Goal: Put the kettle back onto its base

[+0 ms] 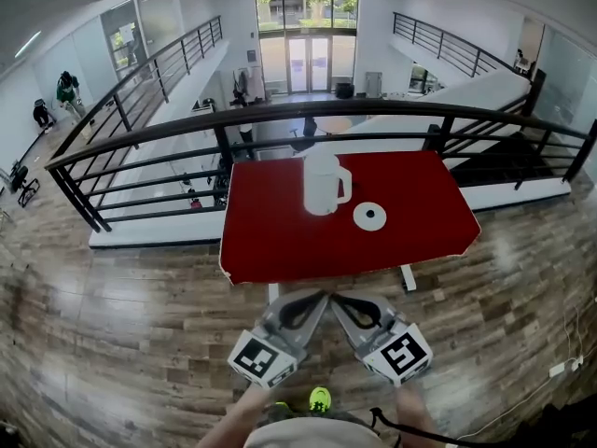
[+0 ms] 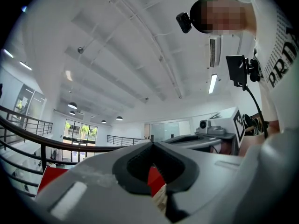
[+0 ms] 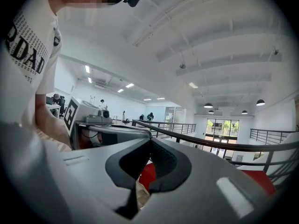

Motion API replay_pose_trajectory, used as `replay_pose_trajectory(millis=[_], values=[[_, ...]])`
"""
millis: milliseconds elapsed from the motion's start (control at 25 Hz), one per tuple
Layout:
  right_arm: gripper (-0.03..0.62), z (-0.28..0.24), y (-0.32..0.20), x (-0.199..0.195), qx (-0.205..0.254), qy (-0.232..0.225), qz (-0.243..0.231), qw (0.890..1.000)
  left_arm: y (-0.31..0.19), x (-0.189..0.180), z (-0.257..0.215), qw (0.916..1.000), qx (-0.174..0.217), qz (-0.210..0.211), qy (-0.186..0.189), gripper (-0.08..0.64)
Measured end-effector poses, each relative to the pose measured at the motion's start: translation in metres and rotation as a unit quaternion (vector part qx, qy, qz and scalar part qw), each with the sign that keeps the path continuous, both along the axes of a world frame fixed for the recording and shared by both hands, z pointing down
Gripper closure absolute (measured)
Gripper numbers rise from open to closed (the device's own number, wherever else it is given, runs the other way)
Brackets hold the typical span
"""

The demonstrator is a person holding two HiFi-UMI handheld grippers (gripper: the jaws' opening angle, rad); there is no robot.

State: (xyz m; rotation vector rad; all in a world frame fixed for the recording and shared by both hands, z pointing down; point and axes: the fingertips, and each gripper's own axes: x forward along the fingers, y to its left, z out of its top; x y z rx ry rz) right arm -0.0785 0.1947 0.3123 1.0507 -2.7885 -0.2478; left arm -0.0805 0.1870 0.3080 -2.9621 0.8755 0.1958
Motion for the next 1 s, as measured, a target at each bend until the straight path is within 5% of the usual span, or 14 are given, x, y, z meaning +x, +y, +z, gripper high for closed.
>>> replay_pose_trajectory(millis=[1000], values=[[0.591,0.011,-0.119,0.029,-0.026,-0.006,0.024,0.999,-0.122,0.03,0.014,0.9999,-0.011,0.012,0.001,0.568]])
